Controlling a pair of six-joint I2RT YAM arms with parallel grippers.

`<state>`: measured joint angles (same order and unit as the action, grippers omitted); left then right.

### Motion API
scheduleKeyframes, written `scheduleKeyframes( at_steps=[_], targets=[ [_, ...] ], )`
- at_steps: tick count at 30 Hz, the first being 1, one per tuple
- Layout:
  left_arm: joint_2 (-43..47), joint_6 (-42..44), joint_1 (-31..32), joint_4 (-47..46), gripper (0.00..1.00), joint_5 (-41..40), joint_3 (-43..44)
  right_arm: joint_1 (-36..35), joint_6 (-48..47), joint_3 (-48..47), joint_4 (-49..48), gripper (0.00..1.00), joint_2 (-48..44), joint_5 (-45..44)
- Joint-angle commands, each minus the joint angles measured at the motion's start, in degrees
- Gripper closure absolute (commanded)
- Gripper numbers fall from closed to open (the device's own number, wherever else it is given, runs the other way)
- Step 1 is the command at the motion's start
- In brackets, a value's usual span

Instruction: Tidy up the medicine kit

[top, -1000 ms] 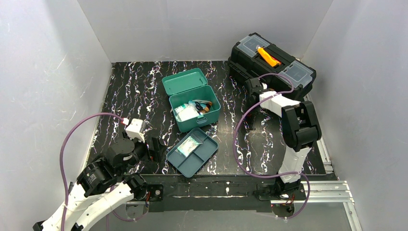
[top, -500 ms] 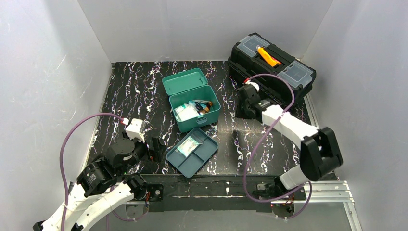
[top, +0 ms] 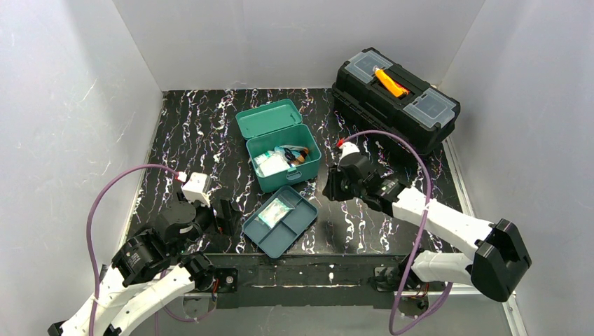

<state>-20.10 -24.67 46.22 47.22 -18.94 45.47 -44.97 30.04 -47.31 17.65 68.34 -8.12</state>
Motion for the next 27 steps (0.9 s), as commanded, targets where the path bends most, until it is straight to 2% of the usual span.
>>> scheduleKeyframes(
  at_steps=[1, 5, 16, 27],
  targets=[
    [-0.5, -0.3, -0.2, 0.8, 0.02, -1.5, 0.4, -4.3, -2.7, 2.1, -6.2, 0.89, -1.0, 2.4],
    [-0.6, -0.4, -0.2, 0.8, 0.02, -1.8, 0.4, -7.2, -3.3, 2.5, -8.0, 0.89, 1.1, 1.7],
    [-1.3, -0.6, -0.2, 1.2, 0.02, -2.1, 0.5, -12.0, -6.1, -2.9, -9.1, 0.90, 14.3, 1.9],
    [-2.1, -0.6, -0.2, 1.2, 0.02, -1.9, 0.5, -15.2, -7.3, -6.7, -8.3, 0.88, 21.4, -0.7]
  ],
)
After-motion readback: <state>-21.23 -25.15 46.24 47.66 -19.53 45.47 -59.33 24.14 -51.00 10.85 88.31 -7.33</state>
